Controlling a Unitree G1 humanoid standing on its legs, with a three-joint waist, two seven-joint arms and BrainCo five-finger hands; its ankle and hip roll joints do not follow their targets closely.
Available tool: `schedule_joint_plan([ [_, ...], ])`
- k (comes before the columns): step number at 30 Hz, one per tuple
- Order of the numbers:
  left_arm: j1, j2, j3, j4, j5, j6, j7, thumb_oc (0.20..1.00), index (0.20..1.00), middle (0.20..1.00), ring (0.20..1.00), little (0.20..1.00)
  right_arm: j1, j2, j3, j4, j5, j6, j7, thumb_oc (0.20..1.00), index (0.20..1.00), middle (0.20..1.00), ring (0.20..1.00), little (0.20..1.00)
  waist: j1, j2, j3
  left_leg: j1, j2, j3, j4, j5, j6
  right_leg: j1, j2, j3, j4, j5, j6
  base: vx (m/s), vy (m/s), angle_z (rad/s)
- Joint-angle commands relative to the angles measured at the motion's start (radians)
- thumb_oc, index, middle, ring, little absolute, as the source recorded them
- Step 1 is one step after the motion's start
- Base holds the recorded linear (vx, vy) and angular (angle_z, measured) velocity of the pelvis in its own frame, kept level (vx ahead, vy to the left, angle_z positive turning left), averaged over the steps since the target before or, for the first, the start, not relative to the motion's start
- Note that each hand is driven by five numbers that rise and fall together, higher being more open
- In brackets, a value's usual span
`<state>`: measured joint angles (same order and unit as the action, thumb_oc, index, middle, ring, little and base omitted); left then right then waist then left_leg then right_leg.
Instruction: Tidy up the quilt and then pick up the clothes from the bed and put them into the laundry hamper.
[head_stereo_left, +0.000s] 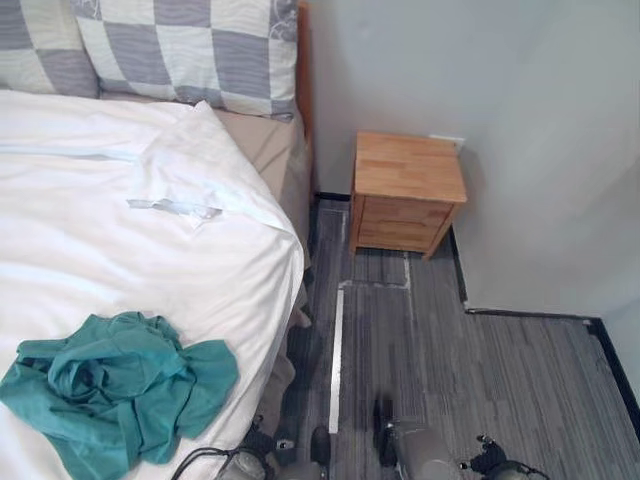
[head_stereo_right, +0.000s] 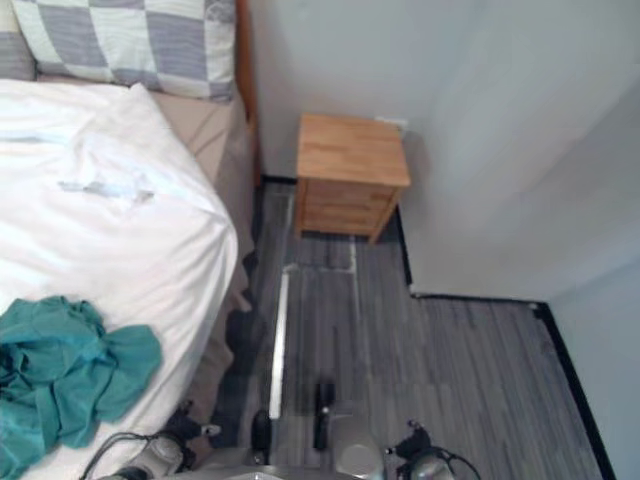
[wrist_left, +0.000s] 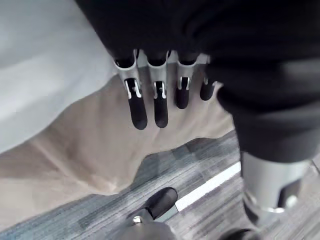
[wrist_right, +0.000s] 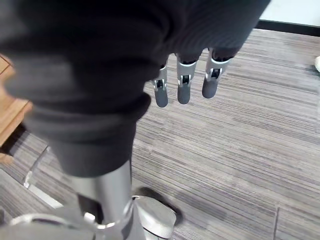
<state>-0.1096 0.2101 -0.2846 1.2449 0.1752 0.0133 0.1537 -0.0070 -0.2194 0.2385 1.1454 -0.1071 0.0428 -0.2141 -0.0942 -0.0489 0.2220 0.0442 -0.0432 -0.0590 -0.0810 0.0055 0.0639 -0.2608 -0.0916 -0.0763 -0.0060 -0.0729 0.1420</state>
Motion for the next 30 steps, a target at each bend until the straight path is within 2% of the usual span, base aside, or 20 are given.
schedule_joint_plan([
  [1, -0.008, 0.098, 0.054, -0.010, 0.039, -0.003, 0.086, 1.000, 1.000, 1.000, 1.000, 1.000, -0.032, -0.046, -0.016, -0.017, 0.016, 0.004, -0.011, 1.000, 1.000, 1.000, 1.000, 1.000, -0.008, 0.024, 0.013, 0.234, 0.146, -0.008, 0.041, -0.178, -0.167, 0.000, -0.072, 0.078, -0.020, 0.144, 0.114, 0.54, -0.225, 1.02],
  [3, 0.014, 0.082, 0.059, -0.017, 0.029, -0.005, 0.083, 1.000, 1.000, 1.000, 1.000, 1.000, -0.037, -0.055, -0.002, -0.026, 0.006, 0.006, -0.005, 1.000, 1.000, 1.000, 1.000, 1.000, -0.011, 0.027, 0.003, 0.232, 0.157, -0.038, 0.140, -0.161, -0.180, 0.021, -0.065, 0.073, 0.029, 0.157, 0.093, 0.57, -0.276, 0.69],
  [4, 0.020, 0.078, 0.067, -0.031, 0.005, -0.007, 0.085, 1.000, 1.000, 1.000, 1.000, 1.000, -0.049, -0.066, 0.000, -0.029, 0.008, 0.003, 0.001, 1.000, 1.000, 1.000, 1.000, 1.000, 0.000, 0.032, 0.004, 0.198, 0.168, -0.044, 0.247, -0.106, -0.190, 0.038, -0.054, 0.062, 0.050, 0.154, 0.071, 0.37, -0.253, 0.49],
  [6, 0.014, 0.075, 0.070, -0.048, -0.035, -0.005, 0.087, 1.000, 1.000, 1.000, 1.000, 1.000, -0.059, -0.091, 0.003, -0.052, 0.025, 0.004, -0.004, 1.000, 1.000, 1.000, 1.000, 1.000, 0.028, 0.010, 0.036, 0.030, 0.158, -0.050, 0.519, -0.011, -0.188, 0.098, -0.062, 0.039, 0.046, 0.134, 0.028, 0.18, -0.256, 0.96],
  [7, 0.014, 0.075, 0.071, -0.048, -0.036, -0.005, 0.087, 1.000, 1.000, 1.000, 1.000, 1.000, -0.060, -0.090, 0.003, -0.052, 0.025, 0.004, -0.004, 1.000, 1.000, 1.000, 1.000, 1.000, 0.024, 0.006, 0.033, 0.025, 0.153, -0.053, 0.518, -0.007, -0.188, 0.095, -0.067, 0.038, 0.045, 0.136, 0.029, 0.22, -0.327, 1.21],
  [8, 0.001, 0.070, 0.069, -0.060, -0.060, 0.000, 0.089, 1.000, 1.000, 1.000, 1.000, 1.000, -0.089, -0.118, 0.001, -0.087, 0.035, 0.005, -0.014, 1.000, 1.000, 1.000, 1.000, 1.000, 0.057, -0.013, 0.053, -0.086, 0.172, 0.045, 0.583, -0.014, -0.178, 0.178, -0.079, -0.019, 0.012, 0.108, 0.007, 0.25, -0.248, 0.99],
  [9, 0.001, 0.066, 0.066, -0.065, -0.057, 0.001, 0.084, 1.000, 1.000, 1.000, 1.000, 1.000, -0.102, -0.129, -0.001, -0.111, 0.037, 0.007, -0.015, 1.000, 1.000, 1.000, 1.000, 1.000, 0.069, -0.016, 0.050, -0.114, 0.172, 0.099, 0.541, -0.035, -0.172, 0.212, -0.083, -0.042, -0.003, 0.095, 0.008, 0.26, -0.246, 0.88],
  [10, 0.001, 0.067, 0.066, -0.065, -0.057, 0.001, 0.084, 1.000, 1.000, 1.000, 1.000, 1.000, -0.102, -0.129, -0.001, -0.111, 0.037, 0.007, -0.015, 1.000, 1.000, 1.000, 1.000, 1.000, 0.068, -0.019, 0.049, -0.116, 0.168, 0.099, 0.536, -0.030, -0.171, 0.209, -0.086, -0.042, -0.003, 0.097, 0.008, 0.21, -0.089, 0.67],
  [11, 0.015, 0.066, 0.068, -0.078, -0.052, 0.002, 0.079, 1.000, 1.000, 1.000, 1.000, 1.000, -0.108, -0.152, -0.009, -0.162, 0.034, 0.006, -0.016, 1.000, 1.000, 1.000, 1.000, 1.000, 0.080, -0.016, 0.043, -0.126, 0.150, 0.151, 0.475, -0.073, -0.156, 0.239, -0.084, -0.062, -0.014, 0.083, 0.009, 0.28, -0.070, 0.33],
  [12, 0.041, 0.068, 0.075, -0.106, -0.048, 0.001, 0.077, 1.000, 1.000, 1.000, 1.000, 1.000, -0.100, -0.202, -0.027, -0.296, 0.022, -0.004, -0.032, 1.000, 1.000, 1.000, 1.000, 1.000, 0.095, -0.003, 0.028, -0.126, 0.122, 0.248, 0.337, -0.084, -0.137, 0.259, -0.079, -0.095, -0.002, 0.057, 0.012, 0.35, -0.096, 0.31],
  [13, 0.051, 0.066, 0.082, -0.102, -0.038, 0.004, 0.075, 1.000, 1.000, 1.000, 1.000, 1.000, -0.095, -0.239, -0.049, -0.366, 0.008, -0.016, -0.037, 1.000, 1.000, 1.000, 1.000, 1.000, 0.087, 0.008, 0.020, -0.090, 0.146, 0.334, 0.276, -0.081, -0.139, 0.262, -0.078, -0.130, 0.024, 0.034, 0.015, 0.22, -0.058, 0.46],
  [16, 0.070, 0.070, 0.081, -0.119, -0.023, 0.011, 0.065, 1.000, 1.000, 1.000, 1.000, 1.000, -0.106, -0.288, -0.064, -0.522, -0.035, -0.009, -0.036, 1.000, 1.000, 1.000, 1.000, 1.000, 0.093, 0.006, 0.008, -0.050, 0.135, 0.359, 0.221, -0.080, -0.124, 0.248, -0.094, -0.190, 0.102, 0.030, 0.018, 0.11, 0.051, 1.01],
  [17, 0.068, 0.065, 0.078, -0.115, -0.021, 0.012, 0.064, 1.000, 1.000, 1.000, 1.000, 1.000, -0.105, -0.316, -0.085, -0.614, -0.061, -0.022, -0.049, 1.000, 1.000, 1.000, 1.000, 1.000, 0.095, 0.008, 0.005, -0.029, 0.122, 0.332, 0.169, -0.079, -0.117, 0.237, -0.113, -0.227, 0.172, 0.034, 0.027, 0.12, -0.006, 0.54],
  [18, 0.068, 0.077, 0.078, -0.101, 0.001, 0.017, 0.047, 1.000, 1.000, 1.000, 1.000, 1.000, -0.111, -0.365, -0.120, -0.728, -0.080, -0.034, -0.023, 1.000, 1.000, 1.000, 1.000, 1.000, 0.088, -0.006, 0.001, 0.003, 0.110, 0.304, 0.134, -0.092, -0.093, 0.210, -0.160, -0.257, 0.316, 0.095, 0.076, 0.16, 0.042, 0.56],
  [20, 0.096, 0.081, 0.101, -0.091, -0.013, 0.026, 0.050, 1.000, 1.000, 1.000, 1.000, 1.000, -0.194, -0.439, -0.094, -0.806, -0.133, -0.040, -0.003, 1.000, 1.000, 1.000, 1.000, 1.000, 0.099, -0.009, 0.011, 0.029, 0.088, 0.242, 0.103, -0.081, -0.071, 0.139, -0.197, -0.206, 0.462, 0.239, 0.118, 0.13, 0.021, 1.14],
  [22, 0.105, 0.088, 0.113, -0.069, -0.029, 0.030, 0.049, 1.000, 1.000, 1.000, 1.000, 1.000, -0.270, -0.474, -0.060, -0.839, -0.158, -0.042, 0.007, 1.000, 1.000, 1.000, 1.000, 1.000, 0.116, -0.001, 0.024, 0.062, 0.104, 0.196, 0.073, -0.082, -0.072, 0.090, -0.184, -0.153, 0.529, 0.206, 0.110, 0.12, -0.029, 1.19],
  [25, 0.122, 0.098, 0.122, -0.049, -0.038, 0.022, 0.046, 1.000, 1.000, 1.000, 1.000, 1.000, -0.384, -0.521, -0.009, -0.827, -0.158, -0.035, 0.008, 1.000, 1.000, 1.000, 1.000, 1.000, 0.115, -0.021, 0.022, 0.088, 0.103, 0.090, 0.053, -0.093, -0.095, 0.093, -0.089, -0.039, 0.290, 0.076, 0.081, 0.27, -0.189, 1.27],
  [28, 0.107, 0.113, 0.128, -0.020, -0.027, 0.019, 0.041, 1.000, 1.000, 1.000, 1.000, 1.000, -0.446, -0.587, -0.001, -0.829, -0.178, -0.022, -0.002, 1.000, 1.000, 1.000, 1.000, 1.000, 0.079, -0.036, 0.021, 0.111, 0.103, -0.065, 0.048, -0.132, -0.120, 0.072, -0.023, 0.239, 0.048, 0.098, 0.099, 0.39, -0.245, 1.68],
  [29, 0.100, 0.124, 0.133, -0.017, -0.030, 0.020, 0.043, 1.000, 1.000, 1.000, 1.000, 1.000, -0.456, -0.605, -0.005, -0.835, -0.184, -0.020, -0.011, 1.000, 1.000, 1.000, 1.000, 1.000, 0.077, -0.045, 0.022, 0.117, 0.106, -0.103, 0.049, -0.140, -0.129, 0.056, -0.020, 0.284, 0.032, 0.119, 0.109, 0.28, -0.267, 1.77],
  [30, 0.098, 0.138, 0.127, -0.017, -0.026, 0.017, 0.047, 1.000, 1.000, 1.000, 1.000, 1.000, -0.484, -0.625, 0.005, -0.848, -0.183, -0.023, -0.014, 1.000, 1.000, 1.000, 1.000, 1.000, 0.093, -0.057, 0.019, 0.114, 0.108, -0.121, 0.059, -0.153, -0.137, 0.073, -0.038, 0.270, 0.003, 0.122, 0.106, 0.21, -0.306, 2.17],
])
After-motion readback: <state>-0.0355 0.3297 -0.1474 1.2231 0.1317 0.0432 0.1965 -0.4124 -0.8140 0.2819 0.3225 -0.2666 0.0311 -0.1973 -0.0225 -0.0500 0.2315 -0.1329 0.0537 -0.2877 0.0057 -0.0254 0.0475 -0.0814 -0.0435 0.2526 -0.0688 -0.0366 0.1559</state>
